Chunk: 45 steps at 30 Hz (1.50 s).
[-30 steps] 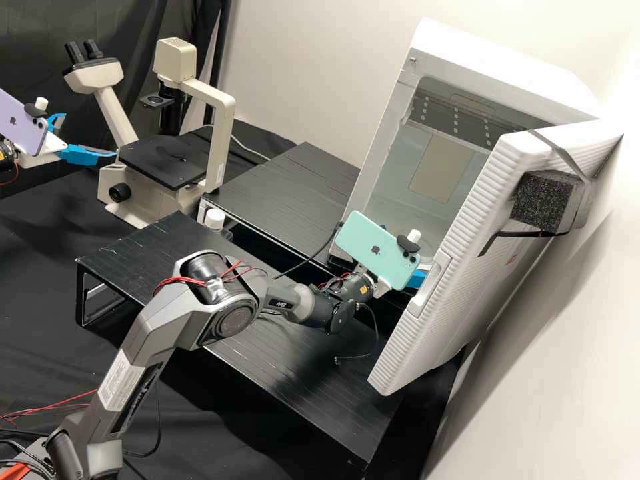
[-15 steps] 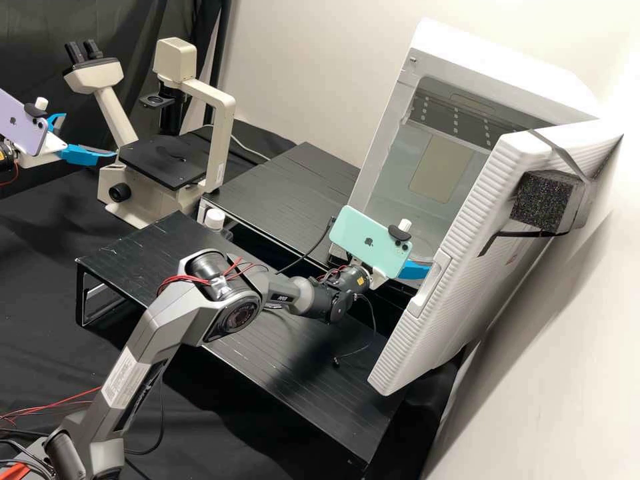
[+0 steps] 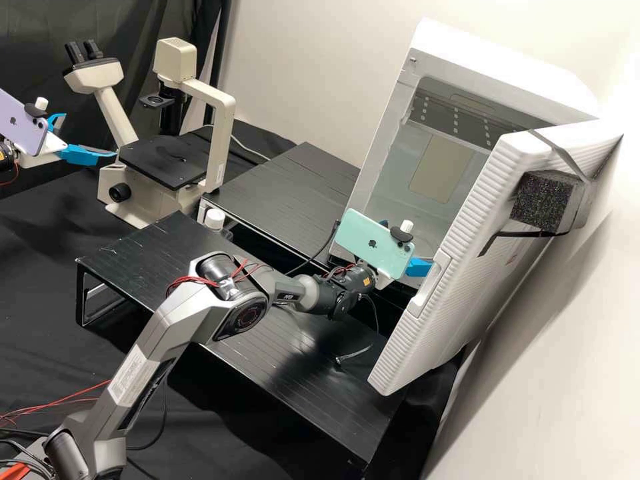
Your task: Take out the petri dish and place it under the microscope.
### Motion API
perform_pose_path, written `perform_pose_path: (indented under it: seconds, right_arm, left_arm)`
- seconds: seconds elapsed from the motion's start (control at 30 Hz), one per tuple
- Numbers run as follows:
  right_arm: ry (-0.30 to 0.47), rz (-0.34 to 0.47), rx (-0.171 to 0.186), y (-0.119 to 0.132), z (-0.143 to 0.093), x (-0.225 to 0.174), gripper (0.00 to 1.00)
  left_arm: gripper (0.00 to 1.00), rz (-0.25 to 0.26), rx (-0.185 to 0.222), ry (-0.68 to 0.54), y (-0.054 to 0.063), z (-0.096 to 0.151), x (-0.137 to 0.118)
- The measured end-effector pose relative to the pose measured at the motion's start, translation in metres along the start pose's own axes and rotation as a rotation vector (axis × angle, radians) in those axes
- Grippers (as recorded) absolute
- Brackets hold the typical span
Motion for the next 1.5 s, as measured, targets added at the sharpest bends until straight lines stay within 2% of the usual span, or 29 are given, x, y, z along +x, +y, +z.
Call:
perform_pose_path:
  seconds: [0.1, 0.13, 0.2, 0.4, 0.6, 0.9, 1.23, 1.5]
  right_arm:
    - [0.007, -0.015, 0.030, 0.000, -0.002, 0.004, 1.00]
    - [0.007, -0.031, 0.052, -0.001, -0.001, 0.005, 1.00]
    - [0.021, -0.052, 0.065, -0.003, -0.002, 0.007, 1.00]
    - [0.051, -0.110, 0.090, -0.005, -0.007, 0.008, 1.00]
    - [0.050, -0.123, 0.098, -0.004, -0.004, 0.007, 1.00]
    - [0.049, -0.140, 0.038, 0.000, -0.004, 0.009, 1.00]
    - [0.027, -0.130, 0.038, 0.010, 0.002, 0.007, 1.00]
    - [-0.074, -0.103, 0.027, 0.036, 0.009, -0.009, 1.00]
  left_arm:
    - [1.00, 0.000, 0.000, 0.000, 0.000, 0.000, 0.000]
    - [1.00, 0.000, 0.000, 0.000, 0.000, 0.000, 0.000]
    - [1.00, 0.000, 0.000, 0.000, 0.000, 0.000, 0.000]
    - [1.00, 0.000, 0.000, 0.000, 0.000, 0.000, 0.000]
    - [1.00, 0.000, 0.000, 0.000, 0.000, 0.000, 0.000]
    - [1.00, 0.000, 0.000, 0.000, 0.000, 0.000, 0.000]
    - [1.00, 0.000, 0.000, 0.000, 0.000, 0.000, 0.000]
    - [1.00, 0.000, 0.000, 0.000, 0.000, 0.000, 0.000]
